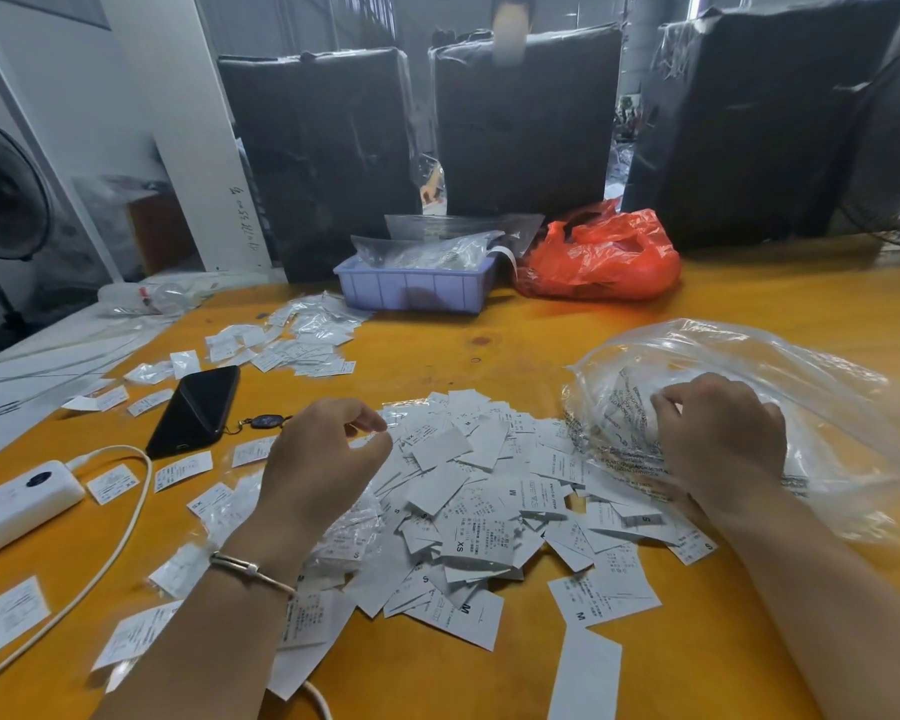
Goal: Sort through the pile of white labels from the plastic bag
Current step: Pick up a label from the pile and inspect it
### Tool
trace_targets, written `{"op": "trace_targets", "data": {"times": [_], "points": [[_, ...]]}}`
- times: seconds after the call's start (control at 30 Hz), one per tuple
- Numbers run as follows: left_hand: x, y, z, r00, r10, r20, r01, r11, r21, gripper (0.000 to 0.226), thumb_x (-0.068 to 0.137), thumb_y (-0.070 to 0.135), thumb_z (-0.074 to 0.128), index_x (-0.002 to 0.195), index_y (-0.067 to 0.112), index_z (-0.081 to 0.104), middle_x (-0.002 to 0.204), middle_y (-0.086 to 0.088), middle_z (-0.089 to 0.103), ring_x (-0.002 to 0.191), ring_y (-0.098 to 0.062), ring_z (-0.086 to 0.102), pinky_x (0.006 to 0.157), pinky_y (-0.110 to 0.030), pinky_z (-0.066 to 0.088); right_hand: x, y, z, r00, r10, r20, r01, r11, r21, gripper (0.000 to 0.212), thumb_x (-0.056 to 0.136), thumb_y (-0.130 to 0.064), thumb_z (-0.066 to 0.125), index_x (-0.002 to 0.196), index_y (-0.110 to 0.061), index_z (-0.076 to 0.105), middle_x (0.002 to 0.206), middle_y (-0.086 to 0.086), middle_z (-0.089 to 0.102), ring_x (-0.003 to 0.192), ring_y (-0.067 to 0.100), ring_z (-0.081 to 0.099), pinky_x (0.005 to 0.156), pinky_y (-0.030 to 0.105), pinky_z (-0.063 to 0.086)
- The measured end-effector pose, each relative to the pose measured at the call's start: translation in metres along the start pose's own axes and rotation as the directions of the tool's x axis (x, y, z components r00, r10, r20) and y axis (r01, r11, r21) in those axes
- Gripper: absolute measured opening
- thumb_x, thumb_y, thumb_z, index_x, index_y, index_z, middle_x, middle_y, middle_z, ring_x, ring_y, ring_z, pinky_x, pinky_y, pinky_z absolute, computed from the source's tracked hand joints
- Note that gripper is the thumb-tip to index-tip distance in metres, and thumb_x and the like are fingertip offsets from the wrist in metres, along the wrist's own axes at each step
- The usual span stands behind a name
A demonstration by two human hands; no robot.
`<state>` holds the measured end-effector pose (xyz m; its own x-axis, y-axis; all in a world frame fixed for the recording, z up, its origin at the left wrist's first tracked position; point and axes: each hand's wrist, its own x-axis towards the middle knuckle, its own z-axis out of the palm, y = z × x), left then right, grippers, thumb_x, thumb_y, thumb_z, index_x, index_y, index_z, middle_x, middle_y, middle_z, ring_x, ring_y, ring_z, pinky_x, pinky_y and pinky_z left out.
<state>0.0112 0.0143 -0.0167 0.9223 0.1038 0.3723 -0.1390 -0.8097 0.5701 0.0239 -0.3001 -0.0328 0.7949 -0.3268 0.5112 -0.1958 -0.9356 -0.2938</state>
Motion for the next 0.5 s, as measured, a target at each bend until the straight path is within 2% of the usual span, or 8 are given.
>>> {"op": "trace_targets", "data": {"times": [0.07, 0.13, 0.2, 0.27, 0.33, 0.4, 0.43, 0.5], "points": [[-0.002, 0.003, 0.003, 0.999, 0.03, 0.013, -0.029, 0.999, -0.03, 0.006, 0.086, 0.025, 0.069, 0.086, 0.031, 0.067, 0.092, 0.017, 0.062, 0.09, -0.007, 0.058, 0.065, -0.021, 0.039, -0.001, -0.002, -0.002, 1.0, -0.018, -0.026, 0.019, 0.999, 0.047, 0.031, 0.096, -0.019, 0.047, 0.083, -0.01, 0.073, 0.086, 0.013, 0.065, 0.08, 0.034, 0.052, 0.075, 0.04, 0.035], [-0.004, 0.006, 0.005, 0.998, 0.063, 0.017, -0.062, 0.998, -0.027, 0.004, 0.087, 0.025, 0.069, 0.088, 0.029, 0.068, 0.09, 0.018, 0.059, 0.091, -0.007, 0.057, 0.067, -0.024, 0.039, -0.005, -0.008, -0.007, 0.997, -0.054, -0.06, 0.058, 0.995, 0.081, 0.031, 0.096, -0.018, 0.046, 0.081, -0.008, 0.072, 0.083, 0.011, 0.066, 0.074, 0.032, 0.051, 0.071, 0.037, 0.035], [-0.006, 0.009, 0.006, 0.996, 0.093, 0.015, -0.093, 0.995, -0.036, 0.004, 0.086, 0.024, 0.069, 0.09, 0.027, 0.069, 0.092, 0.018, 0.059, 0.091, -0.007, 0.057, 0.067, -0.022, 0.039, -0.011, -0.017, -0.015, 0.984, -0.104, -0.143, 0.125, 0.98, 0.153, 0.026, 0.094, -0.018, 0.053, 0.082, -0.006, 0.073, 0.082, 0.01, 0.069, 0.074, 0.034, 0.058, 0.065, 0.034, 0.041], [-0.008, 0.013, 0.008, 0.991, 0.13, 0.027, -0.127, 0.988, -0.094, 0.007, 0.086, 0.024, 0.071, 0.093, 0.026, 0.069, 0.096, 0.017, 0.06, 0.094, -0.005, 0.056, 0.072, -0.02, 0.04, -0.02, -0.03, -0.023, 0.966, -0.156, -0.205, 0.214, 0.928, 0.305, 0.018, 0.089, -0.016, 0.063, 0.079, -0.006, 0.074, 0.076, 0.008, 0.07, 0.068, 0.029, 0.062, 0.058, 0.032, 0.047], [-0.011, 0.017, 0.009, 0.984, 0.161, 0.077, -0.141, 0.965, -0.223, 0.015, 0.085, 0.027, 0.073, 0.098, 0.03, 0.069, 0.104, 0.019, 0.06, 0.098, 0.002, 0.056, 0.081, -0.02, 0.044, -0.031, -0.042, -0.03, 0.966, -0.205, -0.16, 0.26, 0.762, 0.593, 0.01, 0.085, -0.014, 0.07, 0.076, -0.009, 0.074, 0.068, 0.002, 0.07, 0.058, 0.016, 0.061, 0.052, 0.03, 0.05], [-0.014, 0.023, 0.011, 0.963, 0.198, 0.181, -0.123, 0.926, -0.357, 0.029, 0.083, 0.037, 0.075, 0.11, 0.036, 0.066, 0.114, 0.025, 0.057, 0.103, 0.01, 0.054, 0.083, -0.016, 0.047, -0.042, -0.055, -0.033, 0.961, -0.27, 0.056, 0.078, 0.462, 0.883, 0.007, 0.082, -0.015, 0.072, 0.077, -0.011, 0.074, 0.065, 0.0, 0.071, 0.055, 0.008, 0.061, 0.052, 0.019, 0.049], [-0.015, 0.026, 0.011, 0.946, 0.213, 0.246, -0.096, 0.906, -0.413, 0.039, 0.08, 0.043, 0.075, 0.118, 0.04, 0.063, 0.119, 0.027, 0.056, 0.107, 0.013, 0.053, 0.081, -0.013, 0.047, -0.046, -0.06, -0.033, 0.931, -0.322, 0.172, -0.056, 0.342, 0.938, 0.009, 0.081, -0.018, 0.071, 0.077, -0.011, 0.073, 0.067, 0.003, 0.071, 0.056, 0.007, 0.061, 0.053, 0.016, 0.047], [-0.016, 0.03, 0.011, 0.898, 0.238, 0.37, -0.023, 0.865, -0.501, 0.059, 0.077, 0.051, 0.075, 0.132, 0.046, 0.053, 0.129, 0.029, 0.054, 0.115, 0.014, 0.052, 0.081, -0.009, 0.049, -0.052, -0.064, -0.029, 0.851, -0.412, 0.326, -0.234, 0.257, 0.938, 0.019, 0.077, -0.028, 0.07, 0.076, -0.008, 0.071, 0.071, 0.007, 0.072, 0.059, 0.011, 0.06, 0.055, 0.017, 0.045]]}}
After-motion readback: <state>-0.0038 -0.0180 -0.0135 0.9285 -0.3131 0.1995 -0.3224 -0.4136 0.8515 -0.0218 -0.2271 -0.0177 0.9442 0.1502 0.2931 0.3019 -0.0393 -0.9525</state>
